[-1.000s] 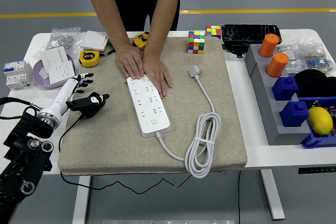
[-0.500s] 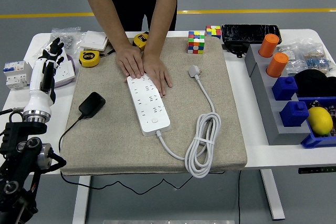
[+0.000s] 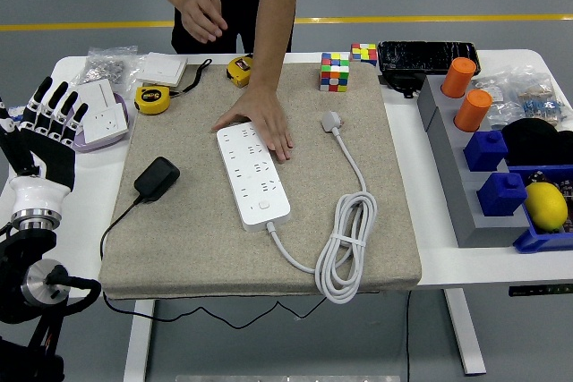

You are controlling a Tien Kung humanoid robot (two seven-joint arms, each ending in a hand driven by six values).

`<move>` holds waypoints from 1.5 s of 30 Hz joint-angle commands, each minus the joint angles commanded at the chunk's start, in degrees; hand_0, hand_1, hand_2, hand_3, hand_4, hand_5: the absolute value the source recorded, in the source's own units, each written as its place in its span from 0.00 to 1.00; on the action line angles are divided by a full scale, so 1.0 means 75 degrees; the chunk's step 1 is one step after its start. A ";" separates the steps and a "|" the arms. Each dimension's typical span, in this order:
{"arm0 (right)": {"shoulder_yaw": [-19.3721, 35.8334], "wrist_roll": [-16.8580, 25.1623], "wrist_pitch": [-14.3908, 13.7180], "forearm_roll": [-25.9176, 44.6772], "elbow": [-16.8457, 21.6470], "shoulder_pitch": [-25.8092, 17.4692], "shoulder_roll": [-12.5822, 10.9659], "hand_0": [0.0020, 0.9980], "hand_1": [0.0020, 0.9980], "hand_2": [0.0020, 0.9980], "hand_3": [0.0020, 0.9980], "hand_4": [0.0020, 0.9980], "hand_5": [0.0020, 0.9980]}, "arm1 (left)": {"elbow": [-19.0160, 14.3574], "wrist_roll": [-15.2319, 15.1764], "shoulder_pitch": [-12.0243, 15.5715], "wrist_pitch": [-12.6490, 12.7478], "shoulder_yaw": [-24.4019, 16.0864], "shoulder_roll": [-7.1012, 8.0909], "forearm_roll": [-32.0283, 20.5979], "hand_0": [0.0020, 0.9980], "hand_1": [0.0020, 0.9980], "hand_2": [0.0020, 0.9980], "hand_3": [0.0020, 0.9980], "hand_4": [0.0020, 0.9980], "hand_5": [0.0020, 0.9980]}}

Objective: Pick up the plug,place it near the board,insert it into the board,press the button

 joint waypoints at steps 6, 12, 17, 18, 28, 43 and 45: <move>0.0012 -0.0006 0.0002 -0.0028 0.0000 -0.0005 -0.0008 0.83 0.72 0.72 0.76 1.00 0.98 | -0.0020 0.0036 0.0019 -0.0236 -0.0149 0.0000 -0.1904 0.74 0.79 0.75 0.75 1.00 1.00; -0.0016 -0.0004 0.0007 -0.0025 0.0000 -0.0016 -0.0009 0.83 0.72 0.72 0.76 1.00 0.98 | 0.0023 0.0090 0.0050 -0.0255 -0.0126 0.0000 -0.1967 0.74 0.77 0.74 0.75 1.00 1.00; -0.0039 -0.0002 0.0006 -0.0017 0.0000 -0.0025 -0.0008 0.83 0.72 0.72 0.76 1.00 0.98 | 0.0031 0.0102 0.0070 -0.0255 -0.0112 0.0000 -0.1948 0.74 0.76 0.73 0.74 1.00 1.00; -0.0039 -0.0003 0.0007 -0.0019 0.0000 -0.0029 -0.0009 0.83 0.72 0.72 0.76 1.00 0.98 | 0.0031 0.0103 0.0071 -0.0255 -0.0111 0.0000 -0.1944 0.74 0.76 0.73 0.74 1.00 1.00; -0.0030 -0.0010 0.0007 -0.0028 0.0000 -0.0028 -0.0019 0.83 0.72 0.72 0.76 1.00 0.98 | 0.0065 0.0139 0.0080 -0.0263 -0.0095 0.0000 -0.1881 0.73 0.75 0.72 0.74 1.00 1.00; -0.0017 -0.0001 0.0008 0.0001 0.0000 -0.0023 -0.0008 0.83 0.72 0.72 0.76 1.00 0.98 | 0.0076 0.0198 0.0059 -0.0303 -0.0093 0.0000 -0.1726 0.73 0.75 0.72 0.74 1.00 1.00; 0.0018 -0.0005 0.0009 -0.0028 0.0000 -0.0025 -0.0004 0.83 0.72 0.72 0.76 1.00 0.98 | 0.0086 0.0203 0.0060 -0.0307 -0.0082 0.0000 -0.1721 0.73 0.75 0.71 0.74 1.00 1.00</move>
